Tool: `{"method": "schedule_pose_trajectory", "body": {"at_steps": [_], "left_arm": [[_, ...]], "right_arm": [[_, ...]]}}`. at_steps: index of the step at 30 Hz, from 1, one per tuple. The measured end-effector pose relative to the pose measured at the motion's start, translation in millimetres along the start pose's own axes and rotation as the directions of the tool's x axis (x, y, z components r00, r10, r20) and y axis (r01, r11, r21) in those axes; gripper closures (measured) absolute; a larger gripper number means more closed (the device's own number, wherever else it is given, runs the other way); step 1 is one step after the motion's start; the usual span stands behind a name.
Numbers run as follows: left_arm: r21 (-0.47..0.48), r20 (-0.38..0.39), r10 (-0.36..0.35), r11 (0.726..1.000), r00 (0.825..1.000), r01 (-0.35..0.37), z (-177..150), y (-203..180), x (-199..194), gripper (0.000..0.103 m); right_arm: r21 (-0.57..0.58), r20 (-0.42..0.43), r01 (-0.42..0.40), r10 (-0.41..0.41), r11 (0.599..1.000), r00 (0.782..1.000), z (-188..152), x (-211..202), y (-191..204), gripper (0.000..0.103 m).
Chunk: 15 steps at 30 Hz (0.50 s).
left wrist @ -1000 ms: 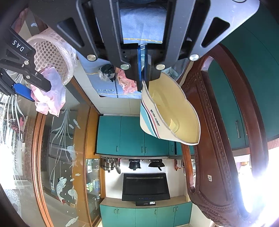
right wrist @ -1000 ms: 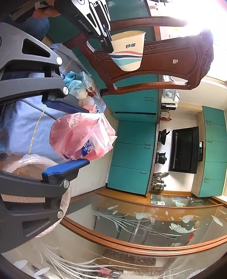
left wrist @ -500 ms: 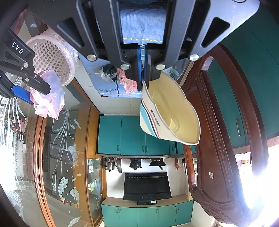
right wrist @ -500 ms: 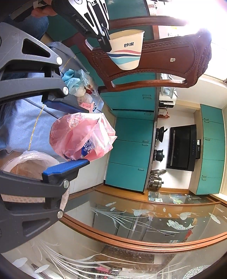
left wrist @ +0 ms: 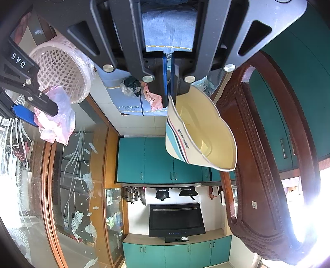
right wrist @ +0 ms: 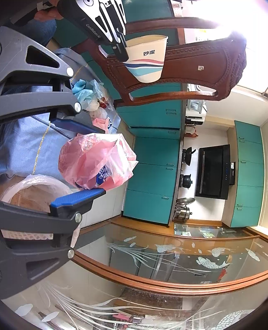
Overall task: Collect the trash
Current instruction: 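Carry the pink bag in the right tool and the cup in the left tool to the white basket, then open the right tool over the basket dropping the pink bag while the left tool drops the cup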
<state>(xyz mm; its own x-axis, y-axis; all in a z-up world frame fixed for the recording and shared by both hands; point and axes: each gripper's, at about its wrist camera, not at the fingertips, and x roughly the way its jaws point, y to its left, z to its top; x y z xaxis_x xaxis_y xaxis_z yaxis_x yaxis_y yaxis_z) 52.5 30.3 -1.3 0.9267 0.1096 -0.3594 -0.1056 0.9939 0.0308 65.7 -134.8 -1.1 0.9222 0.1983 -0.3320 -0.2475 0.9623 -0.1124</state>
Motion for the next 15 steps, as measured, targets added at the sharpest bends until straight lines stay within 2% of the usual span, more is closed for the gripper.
{"method": "schedule_pose_trajectory", "body": {"at_steps": [6, 10, 12, 13, 14, 15], "left_arm": [[0.046, -0.01, -0.076, 0.996, 0.997, 0.076, 5.0, -30.6, 9.0, 0.099], [0.094, -0.055, -0.196, 0.975, 0.979, 0.201, 2.4, -74.1, 28.0, 0.099], [0.111, -0.085, -0.271, 0.954, 0.959, 0.279, 0.2, -99.3, 39.4, 0.099], [0.113, -0.112, -0.326, 0.935, 0.939, 0.337, -1.2, -114.4, 47.2, 0.099], [0.114, -0.143, -0.381, 0.911, 0.914, 0.397, -2.9, -129.4, 54.6, 0.099], [0.11, -0.181, -0.45, 0.874, 0.875, 0.473, -5.4, -147.7, 63.8, 0.099]], "right_arm": [[0.067, -0.019, 0.079, -0.078, 0.995, 0.997, -6.5, -2.1, -44.0, 0.052], [0.128, -0.077, 0.198, -0.189, 0.972, 0.979, -25.8, -8.6, -96.1, 0.052], [0.145, -0.108, 0.248, -0.233, 0.958, 0.966, -36.7, -13.2, -118.0, 0.052], [0.152, -0.122, 0.266, -0.249, 0.952, 0.961, -41.7, -14.4, -126.2, 0.052], [0.16, -0.139, 0.285, -0.264, 0.945, 0.954, -47.2, -15.1, -135.9, 0.052], [0.168, -0.161, 0.306, -0.281, 0.937, 0.946, -53.2, -16.0, -146.5, 0.052]]}}
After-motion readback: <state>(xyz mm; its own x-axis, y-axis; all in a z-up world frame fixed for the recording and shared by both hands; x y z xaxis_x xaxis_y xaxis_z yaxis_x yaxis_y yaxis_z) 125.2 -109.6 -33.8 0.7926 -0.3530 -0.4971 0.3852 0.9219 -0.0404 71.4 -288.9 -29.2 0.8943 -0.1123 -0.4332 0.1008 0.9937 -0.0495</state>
